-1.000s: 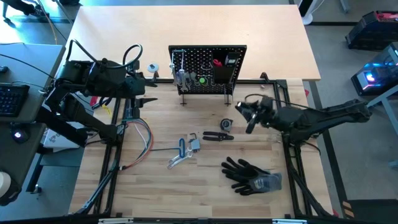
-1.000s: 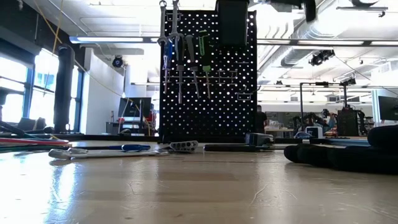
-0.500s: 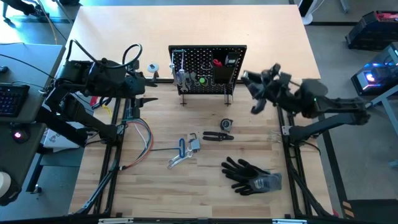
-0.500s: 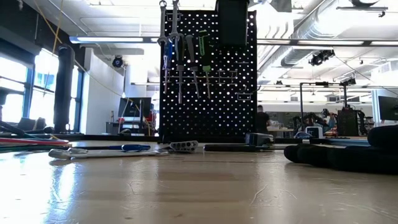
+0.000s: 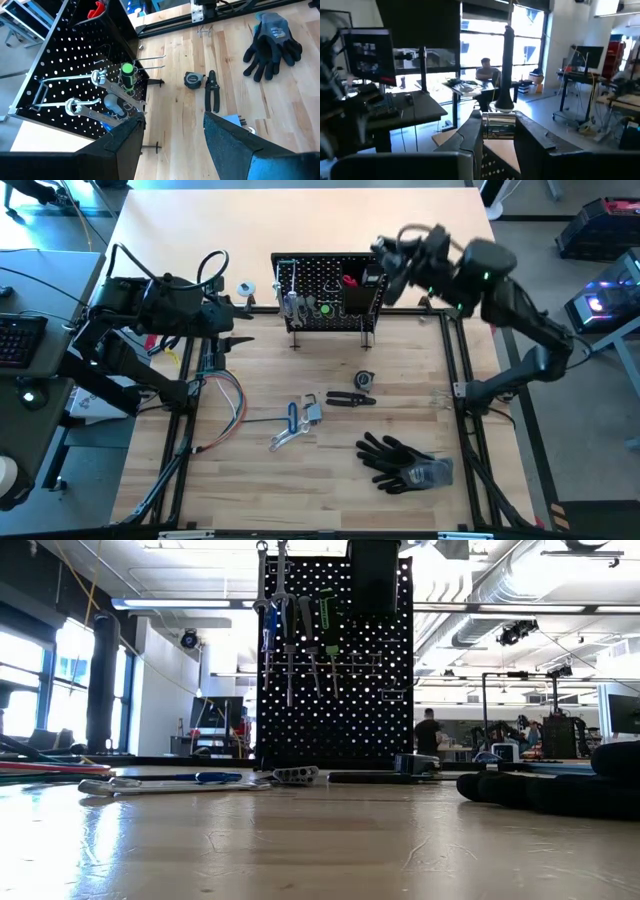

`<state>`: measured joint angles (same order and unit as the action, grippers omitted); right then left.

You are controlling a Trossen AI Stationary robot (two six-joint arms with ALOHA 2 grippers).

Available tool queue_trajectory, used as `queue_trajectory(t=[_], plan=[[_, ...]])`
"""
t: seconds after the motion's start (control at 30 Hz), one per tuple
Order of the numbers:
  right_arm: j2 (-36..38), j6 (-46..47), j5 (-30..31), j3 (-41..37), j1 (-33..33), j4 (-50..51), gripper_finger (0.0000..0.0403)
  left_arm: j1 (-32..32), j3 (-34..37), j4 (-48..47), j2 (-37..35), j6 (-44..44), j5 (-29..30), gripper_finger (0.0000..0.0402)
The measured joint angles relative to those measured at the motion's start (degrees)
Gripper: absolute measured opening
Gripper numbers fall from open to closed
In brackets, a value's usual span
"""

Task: Hang tools onto peg board
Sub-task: Put the socket into the black bin on the peg board

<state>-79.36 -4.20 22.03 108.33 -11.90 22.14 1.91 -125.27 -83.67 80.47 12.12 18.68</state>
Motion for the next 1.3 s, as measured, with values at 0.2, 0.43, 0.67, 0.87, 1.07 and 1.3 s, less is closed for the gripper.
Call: queue_trajectory(t=[0.2,0.43,0.67,0.87,1.07,1.3], plan=[[-5.8,8.1,-6.0,13.3,-8.0,14.0,0.0076,0.0,0.0,0.0,0.0,0.0,0.0,0.0197],[-11.5,13.2,-17.1,21.0,-16.3,25.8,0.0076,0.0,0.0,0.0,0.0,0.0,0.0,0.0197],[-13.6,15.2,-28.3,21.7,-22.7,31.5,0.0076,0.0,0.0,-0.1,0.0,-0.5,0.0,0.0197],[-14.9,14.5,-32.9,21.6,-23.7,33.9,0.0076,0.0,0.0,-0.1,0.0,-0.4,0.0,0.0197],[-15.2,13.5,-36.0,21.6,-23.7,34.7,0.0076,0.0,0.0,0.0,0.0,-0.3,0.1,0.0197],[-15.2,12.7,-36.2,21.6,-23.7,35.2,0.0103,0.0,0.0,0.0,0.0,-0.5,0.1,0.0197]])
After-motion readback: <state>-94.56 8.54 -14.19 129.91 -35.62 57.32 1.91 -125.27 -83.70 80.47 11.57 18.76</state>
